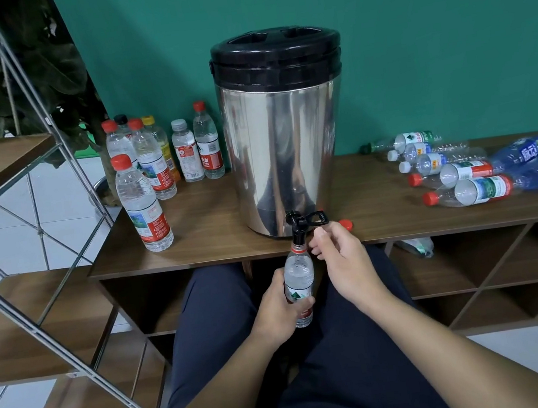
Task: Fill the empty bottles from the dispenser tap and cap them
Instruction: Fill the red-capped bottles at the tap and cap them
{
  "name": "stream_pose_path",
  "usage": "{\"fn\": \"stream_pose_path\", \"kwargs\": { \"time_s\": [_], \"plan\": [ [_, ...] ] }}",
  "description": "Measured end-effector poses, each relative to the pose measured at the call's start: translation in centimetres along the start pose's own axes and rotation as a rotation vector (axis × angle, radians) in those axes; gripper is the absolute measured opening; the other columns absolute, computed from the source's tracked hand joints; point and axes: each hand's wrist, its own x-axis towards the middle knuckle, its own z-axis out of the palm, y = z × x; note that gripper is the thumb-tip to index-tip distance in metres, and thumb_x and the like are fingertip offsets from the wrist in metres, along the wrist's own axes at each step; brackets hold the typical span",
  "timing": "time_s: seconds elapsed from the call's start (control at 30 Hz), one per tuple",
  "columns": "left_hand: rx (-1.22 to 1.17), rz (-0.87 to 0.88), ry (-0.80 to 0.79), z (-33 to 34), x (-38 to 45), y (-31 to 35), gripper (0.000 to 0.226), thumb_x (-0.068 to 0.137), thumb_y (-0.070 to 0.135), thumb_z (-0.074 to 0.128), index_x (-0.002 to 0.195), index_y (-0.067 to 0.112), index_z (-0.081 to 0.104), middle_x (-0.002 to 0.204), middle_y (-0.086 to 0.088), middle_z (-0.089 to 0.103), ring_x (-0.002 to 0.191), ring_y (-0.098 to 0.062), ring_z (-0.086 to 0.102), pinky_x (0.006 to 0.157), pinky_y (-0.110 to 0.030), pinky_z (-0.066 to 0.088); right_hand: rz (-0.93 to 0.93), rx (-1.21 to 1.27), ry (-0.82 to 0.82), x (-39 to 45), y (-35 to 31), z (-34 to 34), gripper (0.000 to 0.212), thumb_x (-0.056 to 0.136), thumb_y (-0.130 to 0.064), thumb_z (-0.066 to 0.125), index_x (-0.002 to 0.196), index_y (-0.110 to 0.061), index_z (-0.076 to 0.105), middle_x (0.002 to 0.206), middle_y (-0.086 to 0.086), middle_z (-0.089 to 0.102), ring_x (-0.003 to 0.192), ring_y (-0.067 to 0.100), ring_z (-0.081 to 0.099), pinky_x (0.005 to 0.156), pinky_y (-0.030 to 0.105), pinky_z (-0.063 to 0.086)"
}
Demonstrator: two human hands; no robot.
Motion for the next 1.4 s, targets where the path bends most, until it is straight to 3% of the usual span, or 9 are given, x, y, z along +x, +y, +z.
{"fn": "stream_pose_path", "kwargs": {
  "time_s": [0.13, 0.23, 0.43, 0.57, 0.77, 1.03, 1.2, 1.4],
  "plan": [
    [0.011, 0.004, 0.004, -0.1, -0.1, 0.1, 0.055, 0.093, 0.018, 0.089, 0.135, 0.037, 0.058, 0.119, 0.014, 0.074, 0.114, -0.002, 0.07, 0.104, -0.03, 0.056, 0.059, 0.1, -0.007, 0.9, -1.3, -0.2, 0.046, 0.116, -0.046, 0.054, 0.093, -0.008, 0.068, 0.083, 0.005, 0.07, 0.072, 0.012, 0.059, 0.078, 0.039, 0.053],
    [0.013, -0.001, 0.001, -0.1, -0.2, 0.2, 0.054, 0.094, 0.018, 0.088, 0.134, 0.037, 0.058, 0.118, 0.015, 0.074, 0.113, -0.001, 0.07, 0.102, -0.027, 0.055, 0.133, 0.178, -0.029, 1.5, -1.9, -0.1, 0.054, 0.113, -0.05, 0.056, 0.08, -0.008, 0.061, 0.074, 0.004, 0.06, 0.067, 0.017, 0.047, 0.07, 0.041, 0.041],
    [0.008, 0.001, -0.007, -0.1, -0.3, 0.3, 0.054, 0.095, 0.017, 0.087, 0.136, 0.035, 0.057, 0.12, 0.015, 0.074, 0.115, -0.002, 0.07, 0.106, -0.029, 0.056, 0.201, 0.205, -0.002, 2.4, -3.0, 0.5, 0.048, 0.107, -0.04, 0.062, 0.077, -0.006, 0.048, 0.07, 0.004, 0.048, 0.064, 0.019, 0.037, 0.067, 0.042, 0.033],
    [0.014, 0.005, -0.008, -0.2, -0.3, 0.3, 0.054, 0.096, 0.018, 0.087, 0.137, 0.036, 0.057, 0.12, 0.015, 0.074, 0.115, -0.002, 0.07, 0.107, -0.03, 0.056, 0.273, 0.292, -0.015, 3.4, -3.4, 0.7, 0.038, 0.11, -0.027, 0.064, 0.077, -0.014, 0.051, 0.068, 0.002, 0.042, 0.06, 0.016, 0.03, 0.06, 0.036, 0.027],
    [0.013, 0.003, -0.007, -0.2, -0.3, 0.3, 0.053, 0.095, 0.019, 0.087, 0.135, 0.037, 0.058, 0.119, 0.016, 0.074, 0.115, -0.003, 0.071, 0.107, -0.032, 0.057, 0.318, 0.307, -0.072, 4.7, -4.0, 0.5, 0.042, 0.109, -0.02, 0.065, 0.072, -0.02, 0.046, 0.064, -0.002, 0.04, 0.056, 0.014, 0.026, 0.052, 0.028, 0.026],
    [0.014, -0.004, -0.002, -0.1, -0.2, 0.3, 0.051, 0.095, 0.019, 0.088, 0.133, 0.038, 0.058, 0.116, 0.015, 0.075, 0.112, -0.005, 0.072, 0.106, -0.035, 0.058, 0.26, 0.233, -0.107, 5.0, -4.3, 0.0, 0.041, 0.109, -0.021, 0.065, 0.071, -0.016, 0.05, 0.067, 0.004, 0.045, 0.054, 0.015, 0.03, 0.053, 0.03, 0.025],
    [0.011, -0.008, 0.001, -0.1, -0.3, 0.4, 0.051, 0.095, 0.017, 0.087, 0.133, 0.036, 0.059, 0.116, 0.015, 0.075, 0.111, -0.001, 0.071, 0.103, -0.028, 0.057, 0.234, 0.215, -0.084, 4.8, -4.3, 0.1, 0.035, 0.106, -0.023, 0.066, 0.075, -0.013, 0.054, 0.069, 0.009, 0.046, 0.054, 0.016, 0.03, 0.055, 0.035, 0.023],
    [0.023, -0.017, 0.002, -0.2, -0.4, 0.7, 0.049, 0.096, 0.019, 0.087, 0.131, 0.038, 0.059, 0.115, 0.019, 0.074, 0.111, 0.001, 0.07, 0.1, -0.025, 0.055, 0.219, 0.174, -0.046, 4.6, -4.4, 0.2, 0.041, 0.104, -0.024, 0.066, 0.066, -0.019, 0.052, 0.064, 0.005, 0.052, 0.055, 0.016, 0.036, 0.057, 0.034, 0.029]
  ]
}}
